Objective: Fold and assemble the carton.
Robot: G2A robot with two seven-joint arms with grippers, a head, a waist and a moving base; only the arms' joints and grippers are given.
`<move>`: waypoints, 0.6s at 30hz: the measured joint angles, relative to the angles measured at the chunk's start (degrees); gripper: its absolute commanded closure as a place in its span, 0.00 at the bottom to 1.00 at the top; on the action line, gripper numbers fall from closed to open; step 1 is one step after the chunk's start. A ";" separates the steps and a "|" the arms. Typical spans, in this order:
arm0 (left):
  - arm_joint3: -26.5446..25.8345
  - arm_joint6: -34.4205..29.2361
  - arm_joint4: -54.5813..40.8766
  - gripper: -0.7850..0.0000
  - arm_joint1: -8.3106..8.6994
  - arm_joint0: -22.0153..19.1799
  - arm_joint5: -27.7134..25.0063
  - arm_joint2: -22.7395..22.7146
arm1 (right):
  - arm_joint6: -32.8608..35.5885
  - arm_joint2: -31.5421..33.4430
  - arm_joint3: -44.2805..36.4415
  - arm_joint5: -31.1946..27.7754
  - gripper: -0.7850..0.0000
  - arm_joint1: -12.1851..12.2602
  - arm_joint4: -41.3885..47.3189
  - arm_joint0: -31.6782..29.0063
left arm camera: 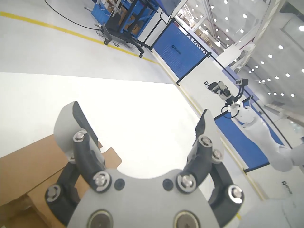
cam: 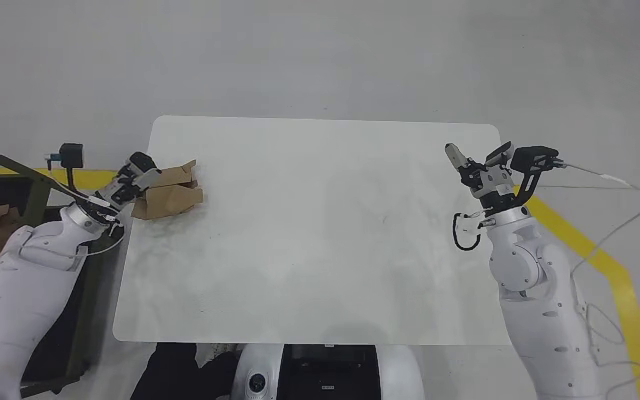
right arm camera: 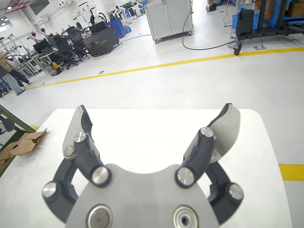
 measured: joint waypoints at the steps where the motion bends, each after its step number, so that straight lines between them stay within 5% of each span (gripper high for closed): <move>1: -0.02 0.67 0.60 0.00 -0.01 0.02 0.00 0.00 | 0.00 0.00 0.00 0.00 0.00 0.00 0.00 0.00; 18: -0.03 2.01 1.65 0.00 -0.02 0.04 0.00 -0.01 | 0.00 0.00 0.00 0.00 0.00 0.00 0.00 0.00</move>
